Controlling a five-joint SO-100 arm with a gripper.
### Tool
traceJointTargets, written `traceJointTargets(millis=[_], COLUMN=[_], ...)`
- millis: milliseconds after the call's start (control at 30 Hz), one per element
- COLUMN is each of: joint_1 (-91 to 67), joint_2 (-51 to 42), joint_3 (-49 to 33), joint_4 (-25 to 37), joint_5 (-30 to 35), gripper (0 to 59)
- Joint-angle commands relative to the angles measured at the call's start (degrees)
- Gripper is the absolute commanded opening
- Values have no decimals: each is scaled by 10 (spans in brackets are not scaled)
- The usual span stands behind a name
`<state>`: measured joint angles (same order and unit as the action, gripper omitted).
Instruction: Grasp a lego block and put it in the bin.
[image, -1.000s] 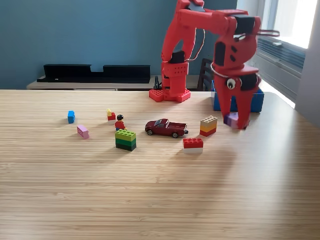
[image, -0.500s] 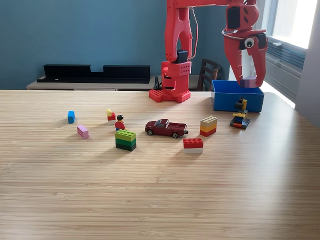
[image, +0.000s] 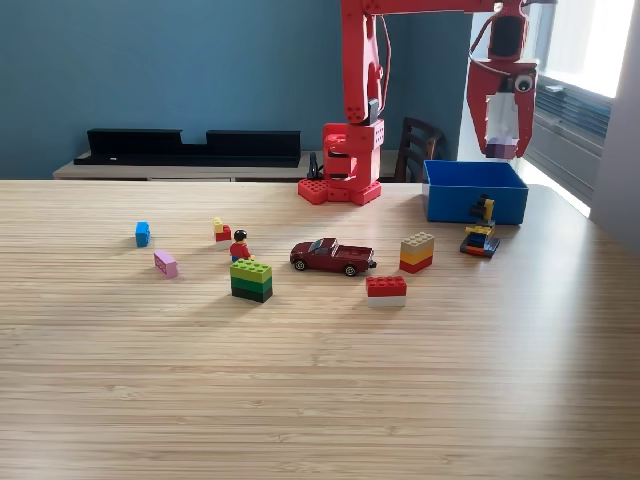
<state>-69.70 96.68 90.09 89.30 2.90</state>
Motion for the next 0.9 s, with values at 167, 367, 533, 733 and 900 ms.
traceJointTargets(millis=[167,367,533,733,900], joint_1=[-125,-123,-118,-115,-95], joint_2=[55,54,54,54,54], joint_3=[26,27,27,15,-14], joint_4=[33,52,54,63,63], joint_5=[16,-19,-38,-51,-43], gripper=[0,78,259,284,55])
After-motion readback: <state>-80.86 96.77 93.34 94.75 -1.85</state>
